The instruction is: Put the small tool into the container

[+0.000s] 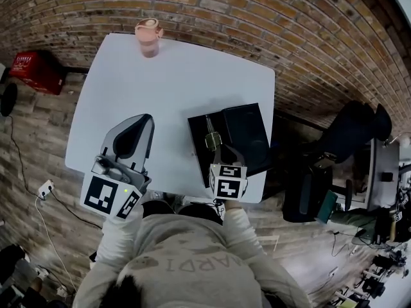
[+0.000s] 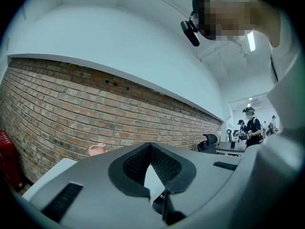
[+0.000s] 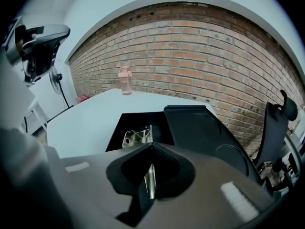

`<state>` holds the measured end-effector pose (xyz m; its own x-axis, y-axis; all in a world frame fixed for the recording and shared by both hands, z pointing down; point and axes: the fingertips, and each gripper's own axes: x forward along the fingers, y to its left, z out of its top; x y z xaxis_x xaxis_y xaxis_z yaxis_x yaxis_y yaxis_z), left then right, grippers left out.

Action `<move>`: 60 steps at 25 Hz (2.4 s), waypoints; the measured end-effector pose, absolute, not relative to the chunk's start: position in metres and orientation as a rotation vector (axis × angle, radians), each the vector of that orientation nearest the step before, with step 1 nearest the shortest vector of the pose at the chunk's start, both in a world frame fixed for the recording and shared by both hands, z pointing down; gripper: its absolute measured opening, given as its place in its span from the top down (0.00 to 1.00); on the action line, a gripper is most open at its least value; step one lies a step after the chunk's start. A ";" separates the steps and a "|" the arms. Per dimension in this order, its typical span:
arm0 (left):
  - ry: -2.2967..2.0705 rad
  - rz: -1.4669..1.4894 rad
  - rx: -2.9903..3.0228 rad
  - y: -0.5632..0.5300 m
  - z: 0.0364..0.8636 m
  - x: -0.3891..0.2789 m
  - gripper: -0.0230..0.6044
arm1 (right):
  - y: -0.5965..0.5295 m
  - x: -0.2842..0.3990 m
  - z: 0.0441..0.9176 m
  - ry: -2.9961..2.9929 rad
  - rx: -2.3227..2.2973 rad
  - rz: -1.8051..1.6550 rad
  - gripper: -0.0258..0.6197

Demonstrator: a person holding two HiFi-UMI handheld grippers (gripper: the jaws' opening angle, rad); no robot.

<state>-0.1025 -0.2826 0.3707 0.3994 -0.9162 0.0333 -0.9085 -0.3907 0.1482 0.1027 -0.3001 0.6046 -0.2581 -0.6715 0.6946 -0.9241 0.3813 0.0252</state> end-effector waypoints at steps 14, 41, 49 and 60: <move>-1.652 -0.091 2.506 -0.278 0.368 -0.105 0.96 | -0.291 0.080 0.607 -2.046 1.234 0.477 0.92; -1.682 -0.088 2.501 -0.245 0.360 -0.127 0.95 | -0.286 0.052 0.628 -2.084 1.115 0.532 0.79; -1.680 -0.091 2.511 -0.234 0.356 -0.129 0.96 | -0.279 0.050 0.626 -2.136 1.096 0.573 0.78; -1.650 -0.103 2.555 -0.219 0.348 -0.128 0.96 | -0.272 0.056 0.586 -2.218 1.223 0.505 0.94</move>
